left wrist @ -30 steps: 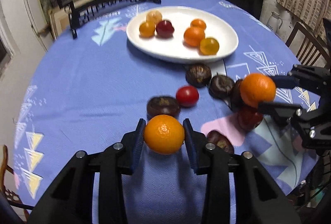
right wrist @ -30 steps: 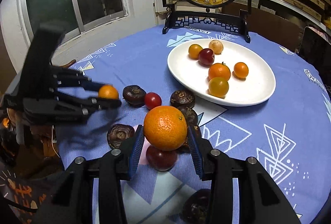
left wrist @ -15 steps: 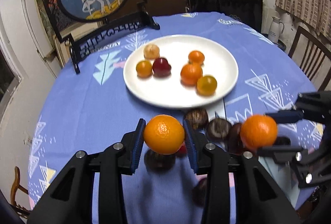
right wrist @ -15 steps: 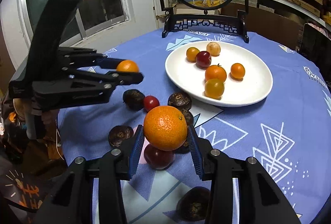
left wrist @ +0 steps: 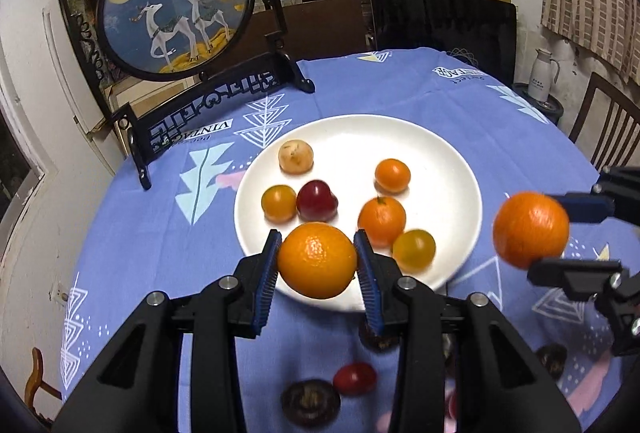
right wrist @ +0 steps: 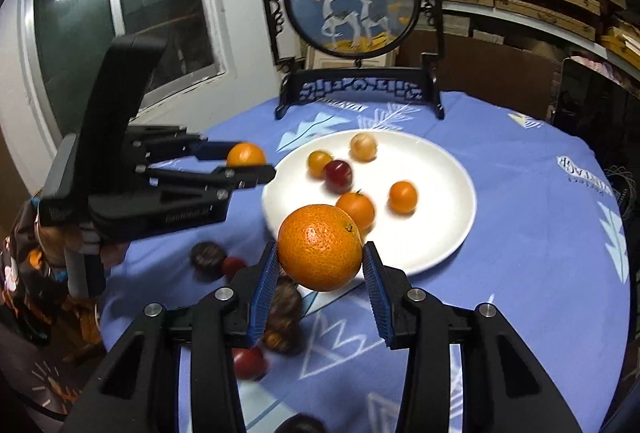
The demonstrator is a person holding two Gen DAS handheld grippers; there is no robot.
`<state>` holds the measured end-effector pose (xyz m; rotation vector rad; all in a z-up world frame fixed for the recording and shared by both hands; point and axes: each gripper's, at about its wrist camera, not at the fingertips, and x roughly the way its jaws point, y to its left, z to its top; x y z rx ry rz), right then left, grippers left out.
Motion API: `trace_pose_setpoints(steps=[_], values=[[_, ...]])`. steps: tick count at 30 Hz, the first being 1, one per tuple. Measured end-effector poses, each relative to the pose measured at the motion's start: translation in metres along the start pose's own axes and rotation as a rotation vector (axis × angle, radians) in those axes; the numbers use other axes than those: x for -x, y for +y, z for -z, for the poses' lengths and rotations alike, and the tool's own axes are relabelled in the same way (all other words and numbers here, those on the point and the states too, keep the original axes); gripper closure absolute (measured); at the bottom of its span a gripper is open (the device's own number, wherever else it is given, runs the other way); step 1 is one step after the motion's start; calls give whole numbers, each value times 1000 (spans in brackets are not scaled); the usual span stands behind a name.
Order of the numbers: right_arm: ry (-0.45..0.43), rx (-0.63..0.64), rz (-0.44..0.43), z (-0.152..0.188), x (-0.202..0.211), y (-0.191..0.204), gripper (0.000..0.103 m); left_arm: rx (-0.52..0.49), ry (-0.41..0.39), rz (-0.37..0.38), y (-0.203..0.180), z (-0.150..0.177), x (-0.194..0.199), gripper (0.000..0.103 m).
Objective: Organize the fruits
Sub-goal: 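Carry both oranges over the white plate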
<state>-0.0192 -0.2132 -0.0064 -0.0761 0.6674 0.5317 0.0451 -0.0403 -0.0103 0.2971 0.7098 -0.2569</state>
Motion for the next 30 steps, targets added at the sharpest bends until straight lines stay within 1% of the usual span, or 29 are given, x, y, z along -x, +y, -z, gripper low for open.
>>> trace_pose_setpoints(steps=[7,15,17,22,25,26,28,30], values=[[-33,-16,9,-24,-15,-18,60,-5,4,-1,4,-16,-23,67],[-52,-47,17,-43,-41,-34,60,23,25,7,11,-29,-50,67],[-67,-60,21,-48,-47,-40,60,39,33,15,14,-33,-56,67],[-117,-135,12,-57,-62,-55,60,130,37,51,28,-48,-71,67],[-128,-150,33,-62,-69,-61,60,142,27,38,27,-49,-76,67],[-136,-163,37,-61,-71,-64,60,150,27,45,27,-46,-79,67],[-163,-205,15,-57,-73,-71,60,141,45,49,25,-43,-85,67],[-141,-207,18,-56,-76,-74,60,124,41,28,23,-42,-87,67]])
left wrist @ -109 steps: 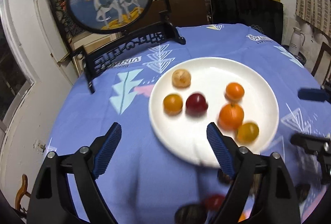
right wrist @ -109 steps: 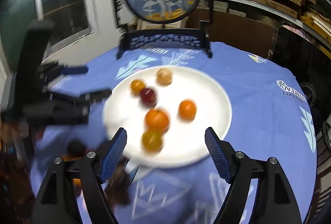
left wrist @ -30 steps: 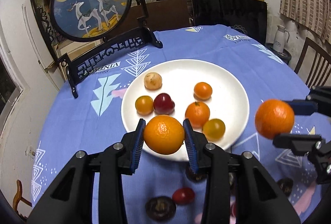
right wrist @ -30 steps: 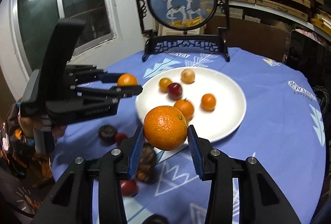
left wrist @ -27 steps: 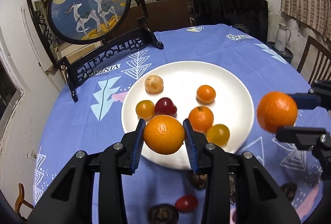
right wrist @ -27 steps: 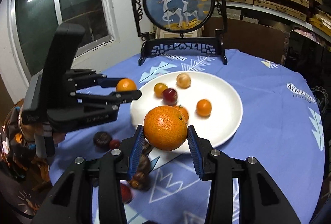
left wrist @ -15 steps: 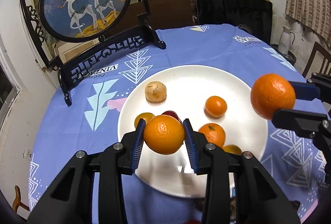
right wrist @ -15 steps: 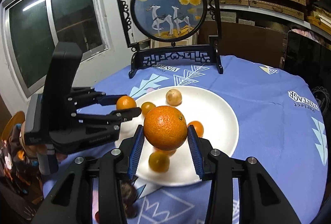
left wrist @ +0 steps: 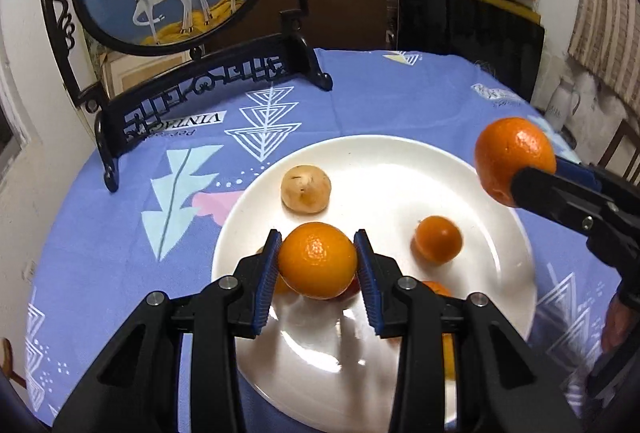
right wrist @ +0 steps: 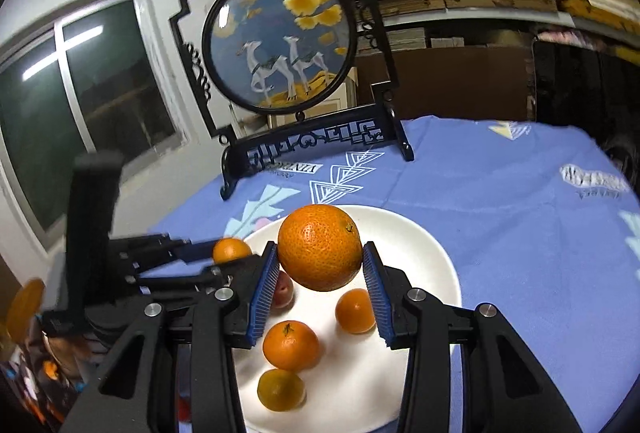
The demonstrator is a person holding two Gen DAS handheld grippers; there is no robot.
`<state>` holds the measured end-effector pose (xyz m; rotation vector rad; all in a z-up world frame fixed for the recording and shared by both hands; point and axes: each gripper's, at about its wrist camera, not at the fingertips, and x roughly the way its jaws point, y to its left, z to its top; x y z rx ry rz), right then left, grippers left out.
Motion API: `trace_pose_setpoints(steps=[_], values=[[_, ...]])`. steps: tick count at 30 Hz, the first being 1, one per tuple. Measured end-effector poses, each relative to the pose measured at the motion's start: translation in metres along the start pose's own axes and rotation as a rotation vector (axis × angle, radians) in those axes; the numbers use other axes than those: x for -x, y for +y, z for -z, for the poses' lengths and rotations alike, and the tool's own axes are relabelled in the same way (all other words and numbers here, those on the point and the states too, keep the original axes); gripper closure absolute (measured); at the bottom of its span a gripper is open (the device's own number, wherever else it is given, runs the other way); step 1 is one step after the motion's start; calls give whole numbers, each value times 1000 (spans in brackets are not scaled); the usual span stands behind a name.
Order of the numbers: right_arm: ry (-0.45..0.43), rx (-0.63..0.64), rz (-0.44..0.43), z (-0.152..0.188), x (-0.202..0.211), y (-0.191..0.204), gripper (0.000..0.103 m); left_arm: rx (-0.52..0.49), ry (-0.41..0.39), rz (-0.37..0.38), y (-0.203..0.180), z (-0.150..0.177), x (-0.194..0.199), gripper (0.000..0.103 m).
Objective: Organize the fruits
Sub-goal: 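Carry both oranges over the white plate, then open both grippers over the plate to drop the oranges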
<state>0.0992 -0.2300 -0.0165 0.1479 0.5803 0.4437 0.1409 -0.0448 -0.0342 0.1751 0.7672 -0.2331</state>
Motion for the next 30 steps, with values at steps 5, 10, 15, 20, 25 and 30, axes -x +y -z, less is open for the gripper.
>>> trace_pose_setpoints(steps=[5,10,15,20,25,30], values=[[7,-8,13,3,-7,-3,60,-21,4,9,-4,2,-2,67],[-26,-52,14,7,-13,-10,48,-28,10,4,-7,5,-7,65],[-74,-88,43,8,-4,-22,34,0,-25,5,-1,5,-6,44],[-44,-95,51,11,-11,-25,31,6,-25,-5,3,5,-7,37],[-44,-93,49,10,-10,-26,30,23,-33,9,8,3,-3,34],[-27,-96,-13,3,0,-12,30,32,-73,54,11,-2,20,34]])
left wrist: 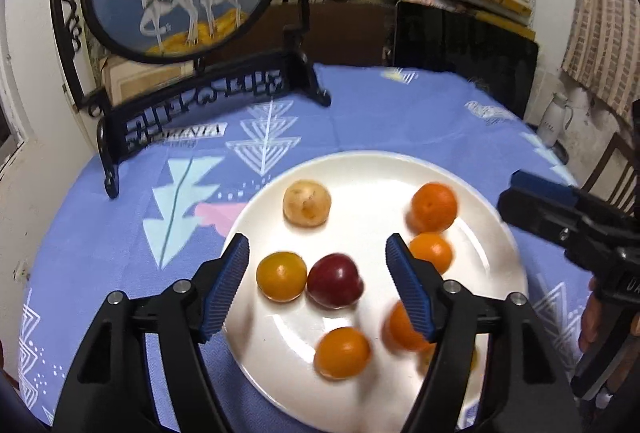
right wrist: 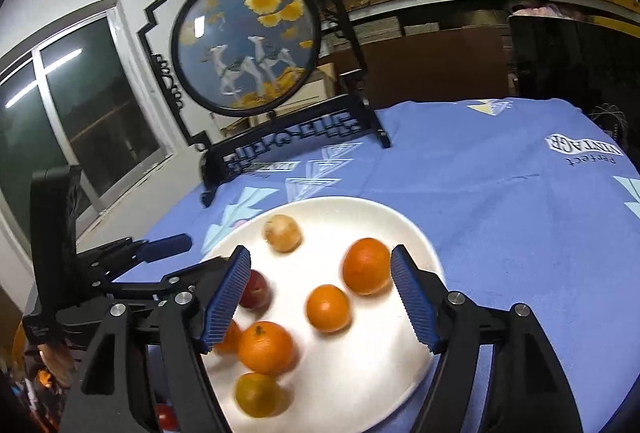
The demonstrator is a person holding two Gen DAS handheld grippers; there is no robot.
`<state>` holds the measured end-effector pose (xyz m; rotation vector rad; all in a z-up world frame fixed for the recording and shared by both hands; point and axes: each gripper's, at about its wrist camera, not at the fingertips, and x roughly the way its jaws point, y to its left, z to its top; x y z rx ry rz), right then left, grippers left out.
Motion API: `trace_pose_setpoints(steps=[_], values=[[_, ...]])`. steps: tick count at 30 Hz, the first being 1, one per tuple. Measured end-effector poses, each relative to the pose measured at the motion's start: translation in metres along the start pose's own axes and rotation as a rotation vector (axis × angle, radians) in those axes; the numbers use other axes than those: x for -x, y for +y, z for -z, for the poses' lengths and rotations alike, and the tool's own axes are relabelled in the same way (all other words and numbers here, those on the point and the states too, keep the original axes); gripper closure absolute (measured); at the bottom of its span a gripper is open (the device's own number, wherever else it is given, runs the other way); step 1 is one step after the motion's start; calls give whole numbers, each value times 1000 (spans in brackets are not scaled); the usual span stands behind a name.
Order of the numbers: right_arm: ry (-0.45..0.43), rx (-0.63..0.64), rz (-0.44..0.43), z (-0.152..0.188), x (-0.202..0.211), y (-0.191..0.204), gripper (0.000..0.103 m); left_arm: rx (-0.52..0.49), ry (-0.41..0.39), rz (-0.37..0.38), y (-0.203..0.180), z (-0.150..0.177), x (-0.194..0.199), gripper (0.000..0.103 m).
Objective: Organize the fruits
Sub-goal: 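Open both grippers over the plate to drop the oranges, then grasp a mangosteen with the right gripper while the left grasps another mangosteen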
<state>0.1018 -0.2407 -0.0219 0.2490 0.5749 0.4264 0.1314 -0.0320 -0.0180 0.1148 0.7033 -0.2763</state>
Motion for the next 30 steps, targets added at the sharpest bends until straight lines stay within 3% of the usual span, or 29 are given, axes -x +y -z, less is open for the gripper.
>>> trace_pose_setpoints(steps=[2,5,10,13,17,21,24,27,28,30], values=[[4,-2,-40,0,11,11,30,7,-33,11,3,1,17,31],[54,46,-20,12,33,31,15,9,-43,17,12,15,38,22],[146,152,4,52,82,50,14,-39,-15,-48,31,52,71,22],[228,224,48,92,108,55,14,-47,25,-22,41,77,93,22],[362,269,100,146,122,54,14,-141,60,0,26,113,117,22],[410,268,96,174,124,57,14,-227,92,49,4,145,127,21],[416,276,106,182,119,62,16,-234,132,73,-7,163,124,21],[430,302,102,186,113,67,44,-236,169,82,-14,173,118,20],[438,315,106,188,111,68,59,-237,177,85,-15,175,116,20],[424,334,115,190,111,69,62,-241,186,97,-21,180,114,19]])
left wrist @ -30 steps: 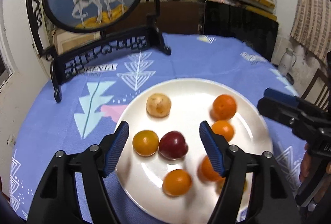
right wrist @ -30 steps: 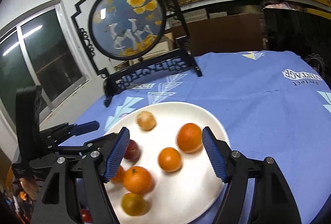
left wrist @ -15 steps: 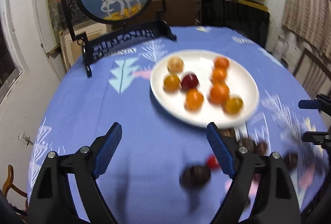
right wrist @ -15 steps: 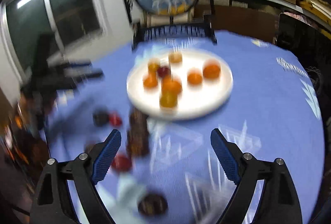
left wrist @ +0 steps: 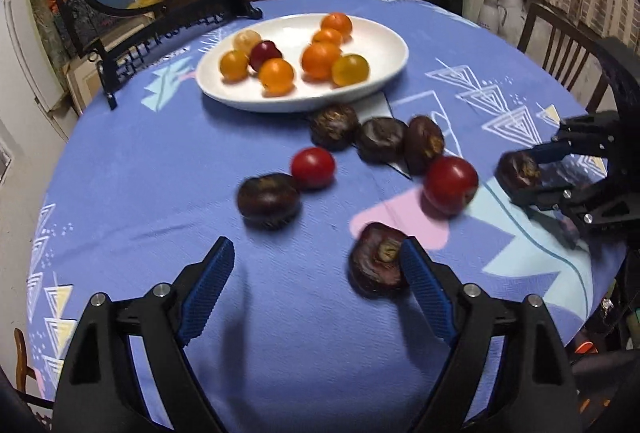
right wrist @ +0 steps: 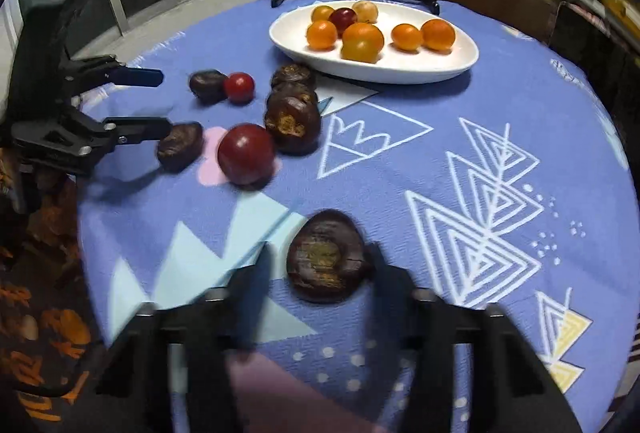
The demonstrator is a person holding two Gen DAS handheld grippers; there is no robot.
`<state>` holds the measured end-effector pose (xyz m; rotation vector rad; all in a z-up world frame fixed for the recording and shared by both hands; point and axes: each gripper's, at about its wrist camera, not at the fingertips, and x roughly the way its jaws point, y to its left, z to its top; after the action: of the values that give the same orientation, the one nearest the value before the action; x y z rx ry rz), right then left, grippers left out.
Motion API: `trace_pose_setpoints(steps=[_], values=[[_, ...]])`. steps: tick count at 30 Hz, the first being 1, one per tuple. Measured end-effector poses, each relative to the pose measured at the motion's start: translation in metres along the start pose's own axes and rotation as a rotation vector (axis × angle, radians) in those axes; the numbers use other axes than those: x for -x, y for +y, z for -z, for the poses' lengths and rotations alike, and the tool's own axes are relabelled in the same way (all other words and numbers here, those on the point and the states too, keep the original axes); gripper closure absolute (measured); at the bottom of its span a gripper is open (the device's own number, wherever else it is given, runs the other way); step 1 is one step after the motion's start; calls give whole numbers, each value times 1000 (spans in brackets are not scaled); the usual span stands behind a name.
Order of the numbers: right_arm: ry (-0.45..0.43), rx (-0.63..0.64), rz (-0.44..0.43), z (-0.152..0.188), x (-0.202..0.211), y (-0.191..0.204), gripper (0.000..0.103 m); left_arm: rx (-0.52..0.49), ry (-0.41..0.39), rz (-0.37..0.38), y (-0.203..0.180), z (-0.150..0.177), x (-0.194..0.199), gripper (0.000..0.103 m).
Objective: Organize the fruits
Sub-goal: 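Grasp a mangosteen with the right gripper while the left grasps another mangosteen, then carry both mangosteens over the white plate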
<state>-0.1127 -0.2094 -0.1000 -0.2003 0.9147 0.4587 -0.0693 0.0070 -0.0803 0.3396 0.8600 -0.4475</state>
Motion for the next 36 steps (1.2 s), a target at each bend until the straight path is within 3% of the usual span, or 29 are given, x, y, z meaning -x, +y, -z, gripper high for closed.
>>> trace_pose_setpoints(steps=[9,10,11,12,17,22,28,36], values=[[-54,-33,-6,6,20,-5,62,-60,12,44,-32,-3,-13,19],[-56,-33,-10,6,21,-4,62,-58,23,44,-32,-4,-16,26],[-58,-30,-13,6,21,-2,62,-52,42,50,-32,-4,-20,53],[-58,-27,-17,6,21,-2,62,-45,61,60,-32,-4,-23,60],[-80,-25,-31,2,26,0,62,-34,43,76,-27,-4,-14,60],[-97,-21,-38,-6,29,1,62,2,-32,36,-12,-17,7,60],[-157,2,-20,-29,41,0,62,41,-129,-53,7,-61,30,60],[-345,-5,6,-97,76,-18,62,87,-236,-183,22,-127,36,60]])
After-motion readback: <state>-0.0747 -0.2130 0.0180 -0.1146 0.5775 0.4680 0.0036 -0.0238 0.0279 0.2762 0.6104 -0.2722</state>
